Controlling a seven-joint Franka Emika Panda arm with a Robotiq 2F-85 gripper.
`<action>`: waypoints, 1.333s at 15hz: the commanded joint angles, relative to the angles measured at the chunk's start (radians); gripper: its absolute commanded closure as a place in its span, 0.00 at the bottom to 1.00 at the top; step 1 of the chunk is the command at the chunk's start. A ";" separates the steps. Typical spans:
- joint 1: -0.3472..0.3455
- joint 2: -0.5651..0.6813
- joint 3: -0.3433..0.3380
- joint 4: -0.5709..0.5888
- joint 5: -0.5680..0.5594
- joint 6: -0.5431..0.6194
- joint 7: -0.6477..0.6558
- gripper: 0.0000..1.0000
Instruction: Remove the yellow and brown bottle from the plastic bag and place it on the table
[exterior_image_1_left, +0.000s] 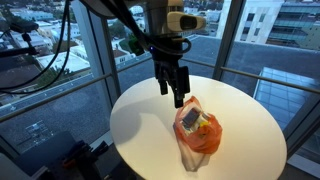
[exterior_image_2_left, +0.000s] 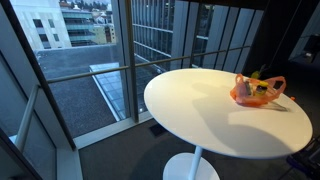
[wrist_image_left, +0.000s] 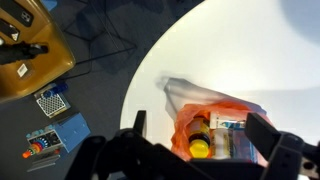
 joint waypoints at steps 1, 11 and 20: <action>0.014 0.114 0.000 0.098 0.082 0.002 0.072 0.00; 0.028 0.197 -0.011 0.161 0.172 -0.020 0.068 0.00; 0.030 0.306 -0.025 0.211 0.266 0.140 0.063 0.00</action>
